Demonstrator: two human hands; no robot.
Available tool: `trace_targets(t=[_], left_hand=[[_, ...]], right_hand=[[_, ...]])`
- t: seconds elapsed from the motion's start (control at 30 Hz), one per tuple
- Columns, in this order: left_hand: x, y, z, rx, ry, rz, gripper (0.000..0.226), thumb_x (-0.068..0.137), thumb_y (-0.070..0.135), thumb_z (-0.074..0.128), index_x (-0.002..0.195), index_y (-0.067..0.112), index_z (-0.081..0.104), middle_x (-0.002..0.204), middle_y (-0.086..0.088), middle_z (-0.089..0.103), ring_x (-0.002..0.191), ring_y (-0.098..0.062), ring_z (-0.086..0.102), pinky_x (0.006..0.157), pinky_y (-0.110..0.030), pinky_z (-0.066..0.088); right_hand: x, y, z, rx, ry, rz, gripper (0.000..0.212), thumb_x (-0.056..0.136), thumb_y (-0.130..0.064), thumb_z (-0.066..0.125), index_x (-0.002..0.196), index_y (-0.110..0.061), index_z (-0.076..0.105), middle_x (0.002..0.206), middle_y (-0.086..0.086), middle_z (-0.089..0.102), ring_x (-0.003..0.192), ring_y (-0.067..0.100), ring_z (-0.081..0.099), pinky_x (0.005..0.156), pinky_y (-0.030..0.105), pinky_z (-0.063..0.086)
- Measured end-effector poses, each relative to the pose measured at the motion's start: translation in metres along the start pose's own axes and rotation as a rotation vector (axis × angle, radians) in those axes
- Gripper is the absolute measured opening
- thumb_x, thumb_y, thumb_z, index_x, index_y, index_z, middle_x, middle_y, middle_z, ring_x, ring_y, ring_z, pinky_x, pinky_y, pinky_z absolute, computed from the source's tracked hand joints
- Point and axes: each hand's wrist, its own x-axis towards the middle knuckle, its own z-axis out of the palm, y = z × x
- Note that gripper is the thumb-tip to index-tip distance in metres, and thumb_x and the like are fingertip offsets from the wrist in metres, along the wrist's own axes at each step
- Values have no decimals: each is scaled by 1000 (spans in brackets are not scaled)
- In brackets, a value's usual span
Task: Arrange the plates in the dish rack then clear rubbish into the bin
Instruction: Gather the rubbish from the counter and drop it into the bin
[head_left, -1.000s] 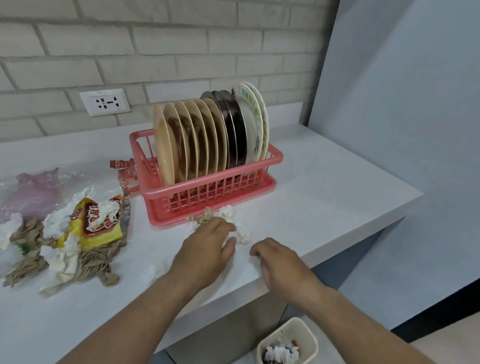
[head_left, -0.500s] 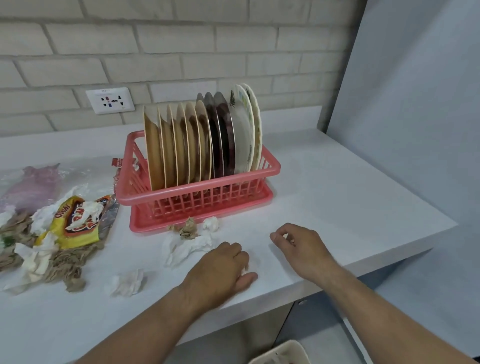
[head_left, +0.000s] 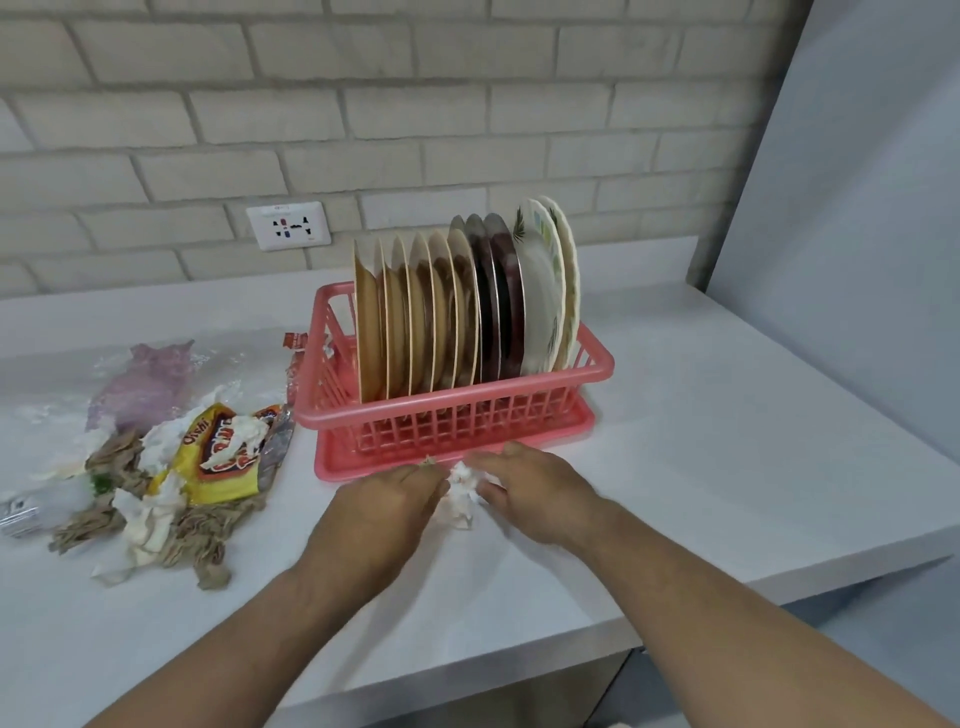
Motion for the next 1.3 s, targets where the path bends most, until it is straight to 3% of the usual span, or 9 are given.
trace_targets(t=[0.1, 0.27, 0.53, 0.77, 0.9, 0.97, 1.07, 1.17, 1.3], left_hand=[[10, -20, -7, -6, -4, -81, 9, 91, 30, 59, 91, 26, 67, 89, 8, 70, 76, -17, 65, 62, -29, 51], [29, -40, 4, -8, -250, -118, 20, 98, 36, 43, 114, 31, 54, 108, 6, 65, 93, -17, 62, 81, -37, 54], [42, -43, 33, -38, -546, -55, 23, 98, 38, 41, 100, 19, 54, 99, 2, 61, 88, -18, 59, 79, -36, 51], [53, -40, 20, -261, -371, -63, 20, 89, 28, 54, 72, 23, 45, 86, 3, 53, 73, -13, 51, 66, -28, 42], [54, -41, 8, -330, -299, -23, 12, 89, 18, 51, 80, 25, 46, 74, 5, 57, 63, -10, 52, 58, -31, 48], [52, -44, 2, -313, -265, 16, 11, 93, 19, 48, 96, 29, 52, 86, 7, 63, 72, -10, 57, 65, -31, 52], [47, -49, -7, -291, -216, 60, 22, 99, 24, 43, 114, 25, 59, 100, 4, 67, 83, -13, 61, 76, -31, 53], [39, -56, -12, -279, -190, 50, 20, 99, 30, 44, 102, 23, 62, 93, 6, 66, 79, -9, 61, 75, -28, 53], [28, -67, -15, -305, -166, 52, 22, 97, 35, 48, 91, 21, 64, 84, 8, 64, 75, -5, 58, 70, -23, 49]], right_hand=[[0, 0, 4, -91, -35, 49, 36, 99, -37, 42, 134, -33, 49, 128, 4, 47, 112, 26, 52, 88, 35, 45], [-20, 8, 2, -72, 9, 206, 29, 98, -41, 48, 118, -22, 55, 114, 1, 44, 94, 21, 55, 82, 30, 45], [-48, 20, 3, -56, 99, 420, 22, 97, -40, 47, 95, -18, 50, 100, -3, 50, 78, 18, 55, 69, 32, 42], [-51, 6, 2, 41, 141, 432, 30, 99, -26, 40, 128, -20, 46, 123, 0, 52, 99, 17, 52, 82, 26, 40], [-40, -19, -6, 95, 169, 322, 25, 97, -12, 40, 113, -20, 57, 115, -4, 55, 99, 13, 54, 82, 21, 40], [-33, -36, -4, 117, 146, 236, 28, 98, -12, 40, 117, -20, 59, 115, -2, 59, 103, 15, 56, 85, 22, 43], [-26, -59, 7, 90, 90, 156, 32, 100, -37, 44, 128, -28, 55, 119, -1, 64, 106, 18, 58, 88, 28, 45], [-18, -74, 21, -71, 3, 164, 60, 81, -76, 42, 129, -40, 48, 111, -3, 63, 99, 21, 57, 75, 33, 43], [-11, -83, 39, -162, -56, 179, 46, 87, -64, 48, 113, -27, 58, 97, 0, 51, 85, 23, 54, 69, 32, 39]])
